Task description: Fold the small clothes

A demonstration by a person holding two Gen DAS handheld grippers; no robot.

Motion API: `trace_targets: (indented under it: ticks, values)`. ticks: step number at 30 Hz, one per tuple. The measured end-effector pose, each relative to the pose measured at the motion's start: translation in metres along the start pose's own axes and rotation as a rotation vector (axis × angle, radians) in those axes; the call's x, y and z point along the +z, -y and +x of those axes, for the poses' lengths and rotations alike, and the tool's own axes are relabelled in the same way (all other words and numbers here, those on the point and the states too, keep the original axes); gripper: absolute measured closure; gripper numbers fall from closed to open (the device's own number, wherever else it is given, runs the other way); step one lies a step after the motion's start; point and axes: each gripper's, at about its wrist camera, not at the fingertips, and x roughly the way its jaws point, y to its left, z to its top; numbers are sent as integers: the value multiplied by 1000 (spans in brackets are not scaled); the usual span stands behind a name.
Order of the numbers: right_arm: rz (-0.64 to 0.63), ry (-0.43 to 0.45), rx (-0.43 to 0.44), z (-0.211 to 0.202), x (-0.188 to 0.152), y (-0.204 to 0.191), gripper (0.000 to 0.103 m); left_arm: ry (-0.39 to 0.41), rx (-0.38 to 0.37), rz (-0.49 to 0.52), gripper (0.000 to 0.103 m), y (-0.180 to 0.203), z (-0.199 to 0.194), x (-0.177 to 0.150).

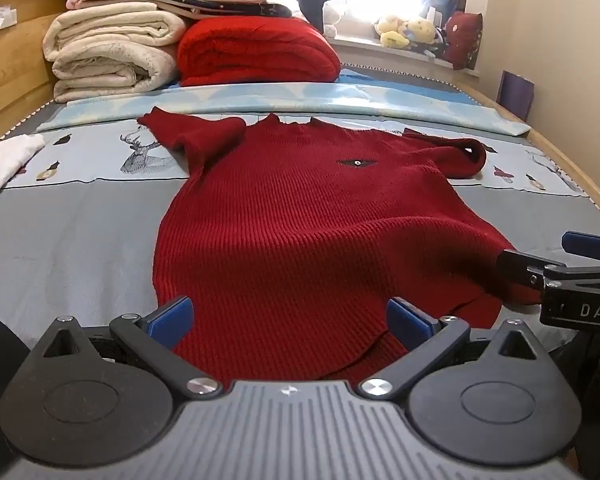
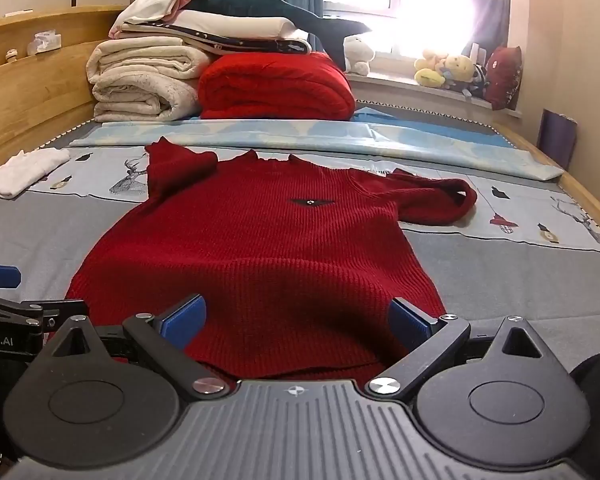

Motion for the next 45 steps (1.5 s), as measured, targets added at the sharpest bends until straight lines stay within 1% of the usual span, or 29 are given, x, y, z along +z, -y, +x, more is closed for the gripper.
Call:
trace_targets:
  ticks: [5, 6, 8, 11, 45]
  values:
    - [-1, 0, 0, 0, 0, 0, 5, -8, 2, -1, 0, 0, 1, 1]
    - [-2, 0, 0, 0, 0, 0, 5, -12, -1, 0, 0, 2, -3, 5]
    - [-3, 0, 1, 0, 0, 1, 5, -9, 4, 3, 0, 6, -5, -2]
    - [-2, 2, 1, 0, 0, 1, 5, -5, 11, 3, 0, 3, 7, 0]
    - [-16, 13, 3, 1, 1, -2, 5, -17, 13, 8, 0, 3, 8, -1]
